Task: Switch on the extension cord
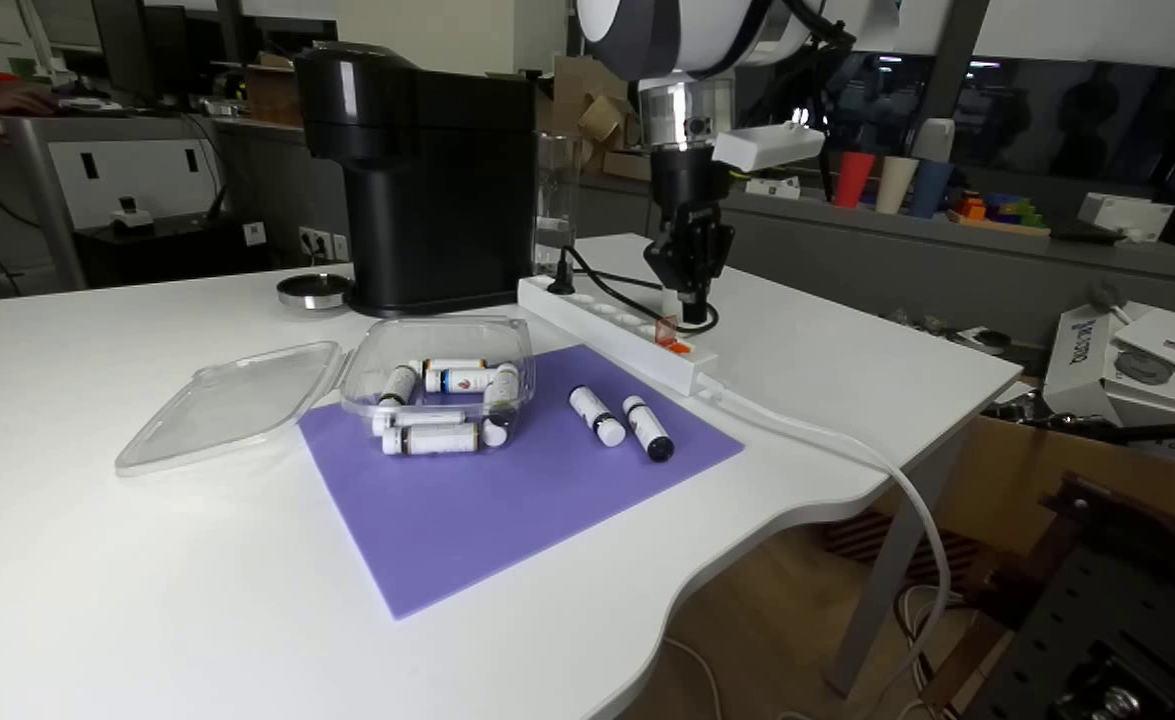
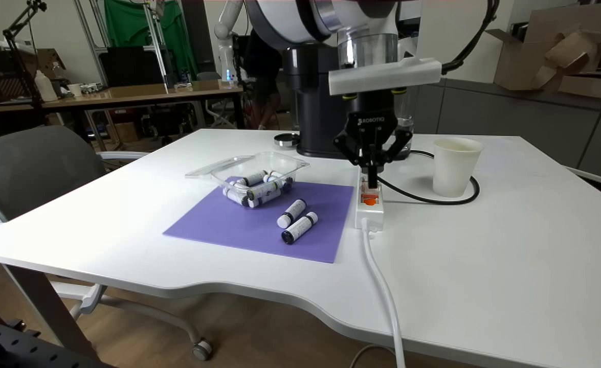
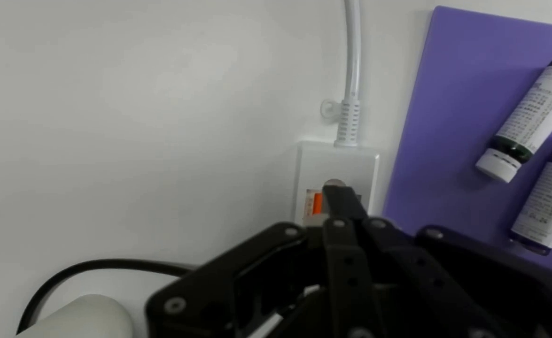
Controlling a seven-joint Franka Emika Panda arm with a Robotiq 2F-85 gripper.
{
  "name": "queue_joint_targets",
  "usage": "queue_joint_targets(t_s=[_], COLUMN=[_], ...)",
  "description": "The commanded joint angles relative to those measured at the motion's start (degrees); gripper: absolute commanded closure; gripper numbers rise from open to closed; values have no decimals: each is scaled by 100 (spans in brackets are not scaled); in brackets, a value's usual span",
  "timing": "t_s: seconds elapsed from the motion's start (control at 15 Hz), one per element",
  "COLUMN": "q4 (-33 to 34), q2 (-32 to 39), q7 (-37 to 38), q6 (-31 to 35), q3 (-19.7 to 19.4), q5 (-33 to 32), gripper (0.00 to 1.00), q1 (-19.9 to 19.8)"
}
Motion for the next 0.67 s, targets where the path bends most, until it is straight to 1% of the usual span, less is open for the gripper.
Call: queue_joint_targets(t_s=[0.0,0.6], q4=[77,356], q2=[98,438], q7=[-69,-32], q6=[45,99], q3=[98,153], q5=[-18,-10], gripper=[100,100], q1=[-150,-210])
